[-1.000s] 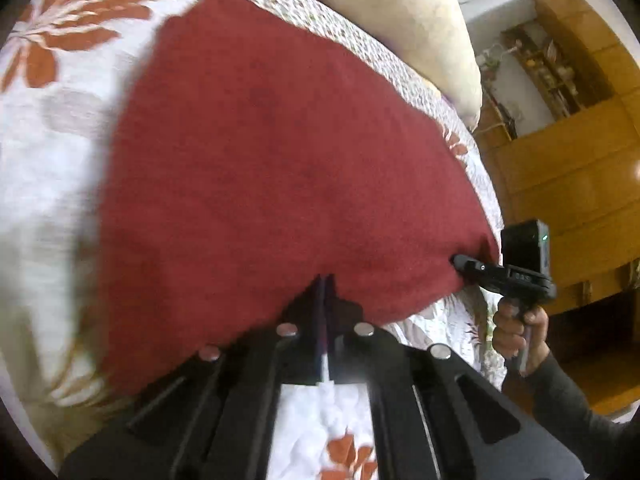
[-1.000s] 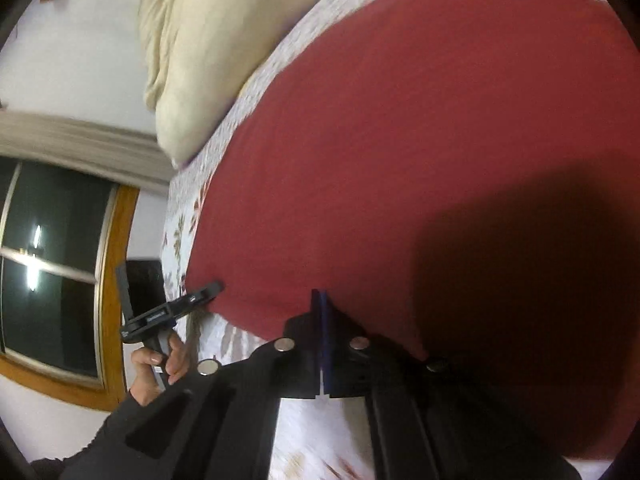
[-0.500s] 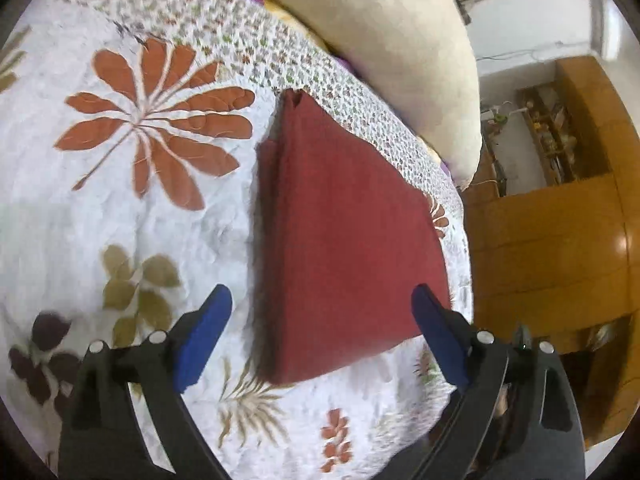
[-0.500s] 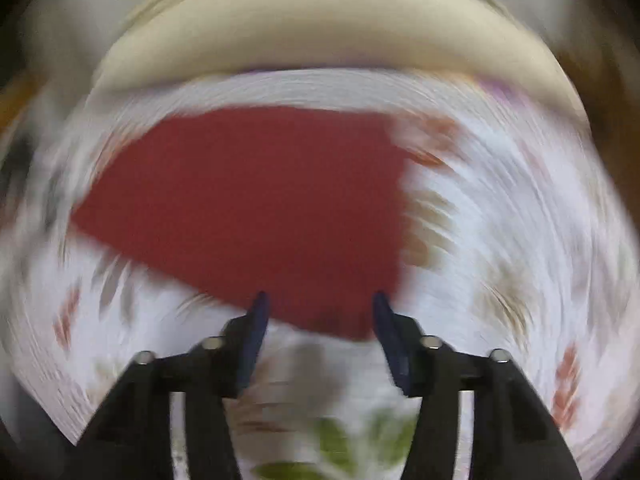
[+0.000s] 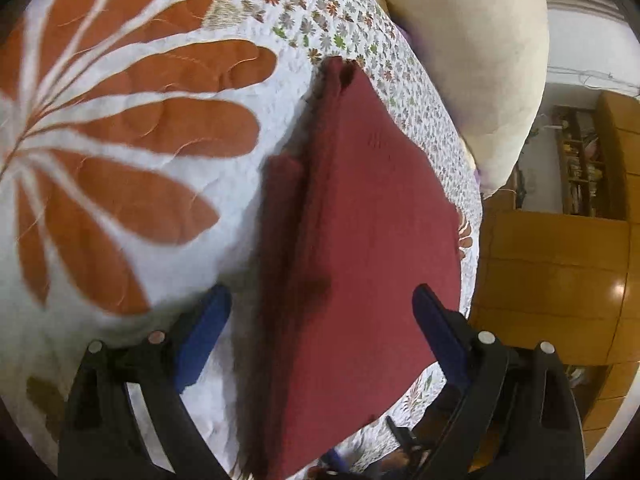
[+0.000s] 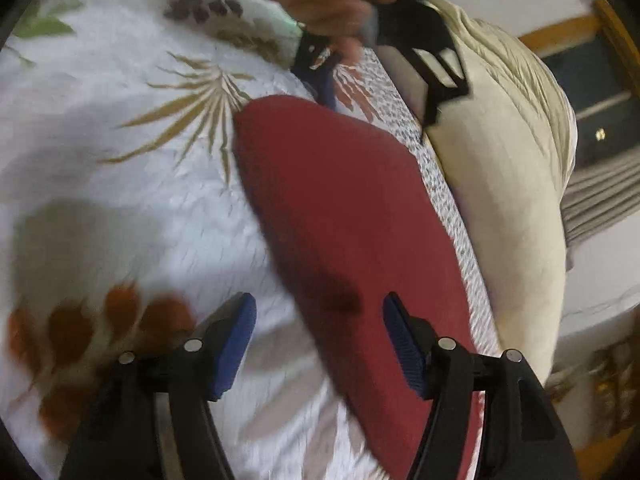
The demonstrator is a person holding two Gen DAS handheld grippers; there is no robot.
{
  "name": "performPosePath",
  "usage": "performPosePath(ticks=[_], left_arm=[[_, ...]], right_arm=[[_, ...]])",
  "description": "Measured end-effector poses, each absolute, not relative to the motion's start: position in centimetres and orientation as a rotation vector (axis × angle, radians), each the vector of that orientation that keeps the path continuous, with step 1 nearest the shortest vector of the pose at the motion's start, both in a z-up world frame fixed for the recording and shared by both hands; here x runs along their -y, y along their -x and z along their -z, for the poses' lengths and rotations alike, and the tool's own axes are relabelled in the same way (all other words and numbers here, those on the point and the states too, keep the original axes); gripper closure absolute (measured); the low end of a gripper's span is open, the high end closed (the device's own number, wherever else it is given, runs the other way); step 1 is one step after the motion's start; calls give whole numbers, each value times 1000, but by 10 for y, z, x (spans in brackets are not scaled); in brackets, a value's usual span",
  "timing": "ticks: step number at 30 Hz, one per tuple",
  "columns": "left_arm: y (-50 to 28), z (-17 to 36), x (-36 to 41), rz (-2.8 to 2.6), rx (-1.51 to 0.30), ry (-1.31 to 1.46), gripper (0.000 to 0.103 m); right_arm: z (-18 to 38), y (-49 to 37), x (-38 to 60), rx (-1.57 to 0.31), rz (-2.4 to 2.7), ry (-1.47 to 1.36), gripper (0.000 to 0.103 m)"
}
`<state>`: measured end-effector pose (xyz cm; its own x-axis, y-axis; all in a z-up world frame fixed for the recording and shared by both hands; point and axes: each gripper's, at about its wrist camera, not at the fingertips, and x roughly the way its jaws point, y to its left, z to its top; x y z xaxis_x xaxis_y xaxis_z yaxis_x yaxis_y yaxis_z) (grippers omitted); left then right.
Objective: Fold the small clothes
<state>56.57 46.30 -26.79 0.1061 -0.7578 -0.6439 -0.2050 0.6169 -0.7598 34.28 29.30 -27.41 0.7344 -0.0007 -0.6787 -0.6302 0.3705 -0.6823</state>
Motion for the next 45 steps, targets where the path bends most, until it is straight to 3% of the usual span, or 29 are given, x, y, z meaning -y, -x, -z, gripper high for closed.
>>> performPosePath(ticks=[6, 10, 16, 17, 19, 20, 27, 45], left_arm=[[-585, 272, -453, 531, -1465, 864, 12], [-596, 279, -447, 551, -1467, 890, 8], [-611, 289, -441, 549, -1537, 899, 6], [-612, 289, -440, 541, -1550, 887, 9], [-616, 287, -436, 515, -1582, 837, 45], [-617, 288, -435, 505, -1603, 833, 73], [-624, 253, -424, 520, -1565, 757, 87], [-636, 184, -386, 475, -1529, 587, 89]], right_arm=[[289, -367, -330, -534, -341, 1207, 43], [290, -378, -338, -546, -321, 1169, 63], [275, -381, -328, -558, -332, 1037, 79], [271, -382, -326, -560, -336, 1008, 81], [259, -386, -320, -562, -339, 950, 85], [251, -386, -317, -556, -335, 918, 85], [221, -391, -305, -552, -325, 784, 85], [171, -401, -285, -554, -300, 636, 85]])
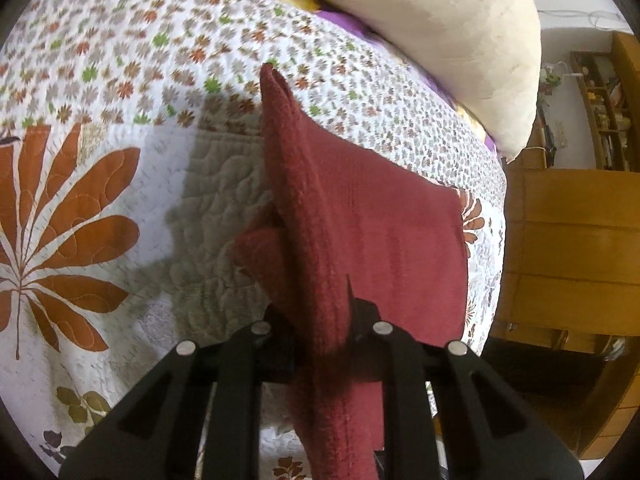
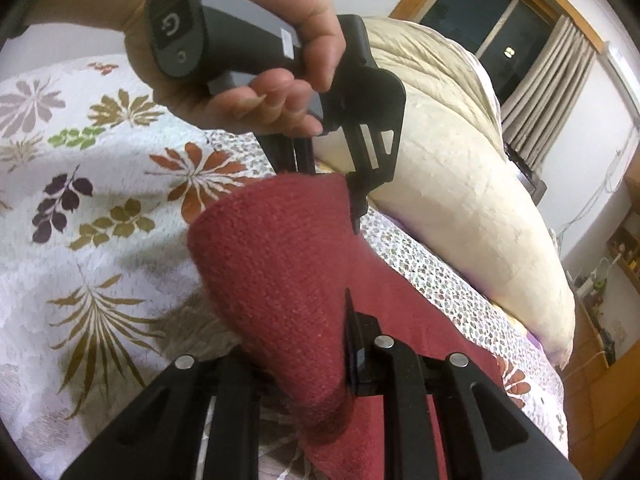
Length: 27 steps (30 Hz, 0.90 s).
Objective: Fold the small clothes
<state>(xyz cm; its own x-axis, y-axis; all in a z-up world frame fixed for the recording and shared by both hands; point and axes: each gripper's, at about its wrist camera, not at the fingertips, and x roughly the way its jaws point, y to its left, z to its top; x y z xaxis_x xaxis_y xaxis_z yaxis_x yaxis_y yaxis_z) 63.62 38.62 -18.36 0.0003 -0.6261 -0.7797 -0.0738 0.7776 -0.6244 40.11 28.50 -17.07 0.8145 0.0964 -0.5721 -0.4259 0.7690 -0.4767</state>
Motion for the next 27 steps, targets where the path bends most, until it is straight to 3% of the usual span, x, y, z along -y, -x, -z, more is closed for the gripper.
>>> performPosePath(ticks=[27], left_arm=[[-636, 97, -306, 439, -1494, 374, 89]], right_arm=[[118, -402, -226, -543, -250, 428, 86]])
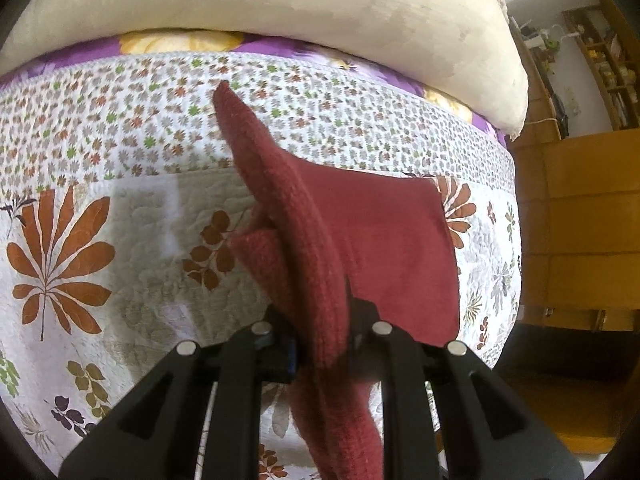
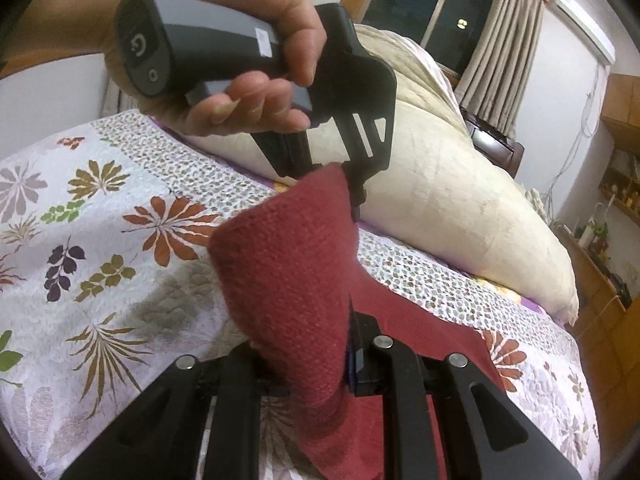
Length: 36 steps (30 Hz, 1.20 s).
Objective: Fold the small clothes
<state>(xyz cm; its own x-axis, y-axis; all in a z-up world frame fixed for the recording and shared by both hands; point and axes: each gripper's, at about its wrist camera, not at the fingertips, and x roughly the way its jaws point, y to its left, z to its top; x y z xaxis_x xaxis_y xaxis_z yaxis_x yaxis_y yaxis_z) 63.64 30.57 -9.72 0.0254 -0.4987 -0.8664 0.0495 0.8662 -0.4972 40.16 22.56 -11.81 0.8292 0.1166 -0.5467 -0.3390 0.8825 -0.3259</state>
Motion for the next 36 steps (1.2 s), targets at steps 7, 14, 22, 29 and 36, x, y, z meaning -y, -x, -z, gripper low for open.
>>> performPosePath(ticks=[7, 14, 22, 29, 36], left_arm=[[-636, 83, -277, 420, -1497, 297, 89], [-636, 74, -245, 423, -1494, 255, 89], [-636, 65, -213, 430, -1496, 210, 89], [-637, 67, -193, 429, -1501, 200, 89], [-638, 69, -165, 434, -1508, 165, 89]], right_arm=[[107, -402, -202, -556, -241, 346, 86], [102, -404, -177, -563, -236, 274, 86], [98, -402, -154, -553, -208, 249, 86], [97, -403, -135, -554, -188, 231, 86], [99, -403, -117, -556, -170, 216, 86]])
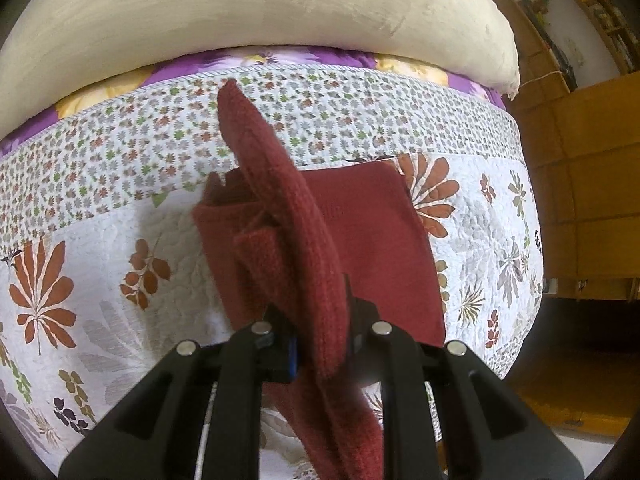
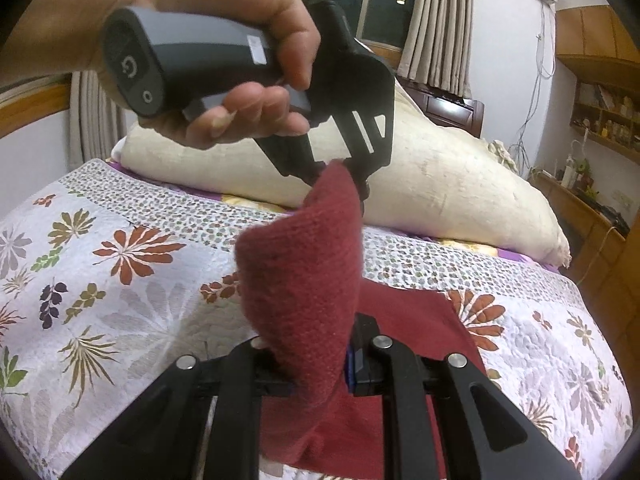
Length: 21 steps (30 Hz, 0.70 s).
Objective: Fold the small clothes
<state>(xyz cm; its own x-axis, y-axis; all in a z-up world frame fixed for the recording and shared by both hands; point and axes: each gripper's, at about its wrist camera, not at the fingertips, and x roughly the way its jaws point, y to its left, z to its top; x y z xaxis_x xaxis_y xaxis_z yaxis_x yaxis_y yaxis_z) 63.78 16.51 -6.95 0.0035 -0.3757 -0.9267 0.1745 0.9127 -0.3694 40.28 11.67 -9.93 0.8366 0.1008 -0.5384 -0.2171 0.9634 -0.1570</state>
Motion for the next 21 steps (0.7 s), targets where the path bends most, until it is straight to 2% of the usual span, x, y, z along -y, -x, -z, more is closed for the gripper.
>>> performPosePath(ticks=[21], left_arm=[[-638, 95, -90, 410, -1550, 55, 89]], right_arm=[[115, -404, -58, -593, -125, 143, 86]])
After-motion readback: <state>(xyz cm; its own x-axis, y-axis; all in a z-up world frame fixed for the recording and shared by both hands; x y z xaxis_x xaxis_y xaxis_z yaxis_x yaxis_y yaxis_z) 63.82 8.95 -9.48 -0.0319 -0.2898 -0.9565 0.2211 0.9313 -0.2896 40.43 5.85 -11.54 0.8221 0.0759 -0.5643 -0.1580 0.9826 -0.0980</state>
